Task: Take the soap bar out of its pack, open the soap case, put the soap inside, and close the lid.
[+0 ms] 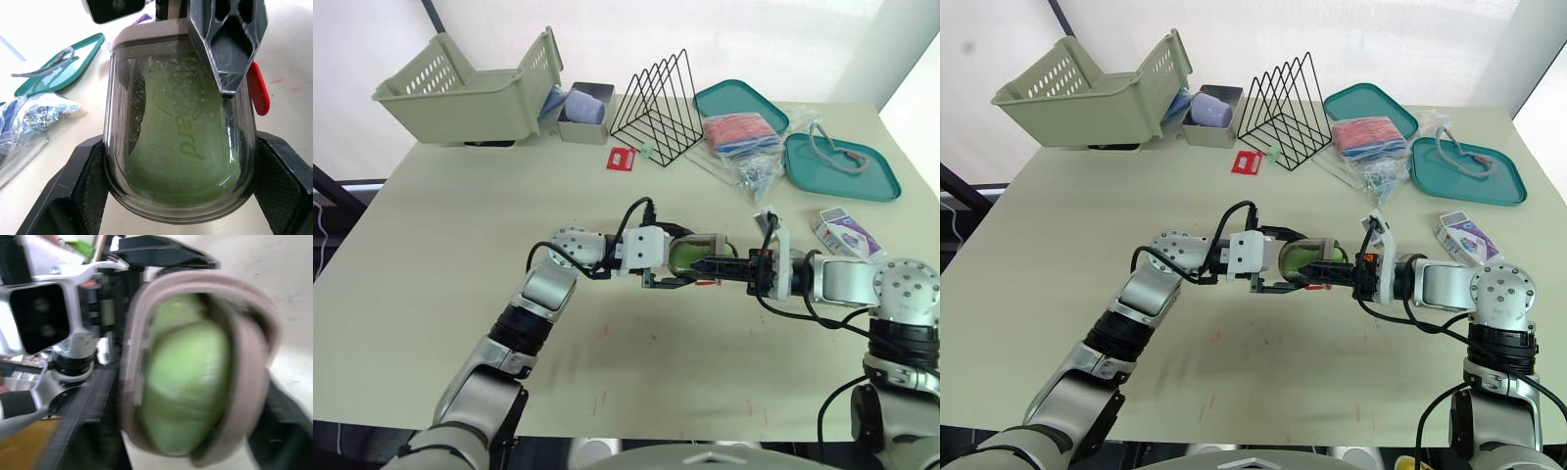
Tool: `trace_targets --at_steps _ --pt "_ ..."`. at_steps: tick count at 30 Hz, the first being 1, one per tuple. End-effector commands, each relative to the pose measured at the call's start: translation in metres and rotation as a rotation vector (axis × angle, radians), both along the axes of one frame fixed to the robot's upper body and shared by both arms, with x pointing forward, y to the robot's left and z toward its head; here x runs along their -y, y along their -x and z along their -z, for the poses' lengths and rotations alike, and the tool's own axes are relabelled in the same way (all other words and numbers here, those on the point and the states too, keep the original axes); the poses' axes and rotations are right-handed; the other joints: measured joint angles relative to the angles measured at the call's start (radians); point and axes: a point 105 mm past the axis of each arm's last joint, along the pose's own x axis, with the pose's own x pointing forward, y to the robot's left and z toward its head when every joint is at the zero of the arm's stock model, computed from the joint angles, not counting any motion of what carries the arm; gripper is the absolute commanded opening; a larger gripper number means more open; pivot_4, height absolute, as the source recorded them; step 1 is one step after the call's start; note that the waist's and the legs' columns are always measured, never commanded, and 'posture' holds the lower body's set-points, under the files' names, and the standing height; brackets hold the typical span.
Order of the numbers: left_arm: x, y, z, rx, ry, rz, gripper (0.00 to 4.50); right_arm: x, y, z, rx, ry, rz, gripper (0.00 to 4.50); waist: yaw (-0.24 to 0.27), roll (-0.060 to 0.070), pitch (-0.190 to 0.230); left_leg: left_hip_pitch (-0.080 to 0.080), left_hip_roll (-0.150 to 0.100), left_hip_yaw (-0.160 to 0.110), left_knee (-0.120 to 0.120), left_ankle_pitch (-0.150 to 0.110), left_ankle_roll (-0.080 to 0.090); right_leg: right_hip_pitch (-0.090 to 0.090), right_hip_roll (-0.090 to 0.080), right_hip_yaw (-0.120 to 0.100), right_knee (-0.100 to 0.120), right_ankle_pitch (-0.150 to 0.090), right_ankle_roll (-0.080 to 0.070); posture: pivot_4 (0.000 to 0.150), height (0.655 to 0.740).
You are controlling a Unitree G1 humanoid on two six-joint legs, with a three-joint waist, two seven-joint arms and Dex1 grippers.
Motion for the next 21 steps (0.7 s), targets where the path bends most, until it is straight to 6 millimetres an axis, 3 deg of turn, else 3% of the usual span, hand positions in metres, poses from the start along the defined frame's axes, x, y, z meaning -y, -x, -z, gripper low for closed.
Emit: trace_targets --at_steps 1,14,16,21 --pt "0.0052 0.0030 -0.0146 0.034 0.044 0.032 3.45 0.0002 0.0019 -0.0065 0.035 0.000 -0.009 2.12 0.000 0.000 0.000 0.000 0.000 0.000 0.000 0.000 0.000 0.000 0.000 0.000 0.000 0.000 0.000 0.150 0.7400" --pt "0.0031 0.0009 -0.0144 0.014 0.050 0.016 3.45 -0.0007 0.0041 -0.0056 0.043 0.017 -0.030 2.12 0.000 0.000 0.000 0.000 0.000 0.000 0.000 0.000 0.000 0.000 0.000 0.000 0.000 0.000 0.000 0.150 0.7400" --pt "0.0027 0.0005 -0.0153 0.009 0.055 0.014 4.49 -0.0013 0.0041 -0.0062 0.047 0.018 -0.033 2.12 0.000 0.000 0.000 0.000 0.000 0.000 0.000 0.000 0.000 0.000 0.000 0.000 0.000 0.000 0.000 0.150 0.7400" --pt "0.0012 0.0006 -0.0166 -0.006 0.058 0.019 4.50 -0.0012 0.0044 -0.0071 0.051 0.014 -0.036 2.10 0.000 0.000 0.000 0.000 0.000 0.000 0.000 0.000 0.000 0.000 0.000 0.000 0.000 0.000 0.000 0.150 0.7400"
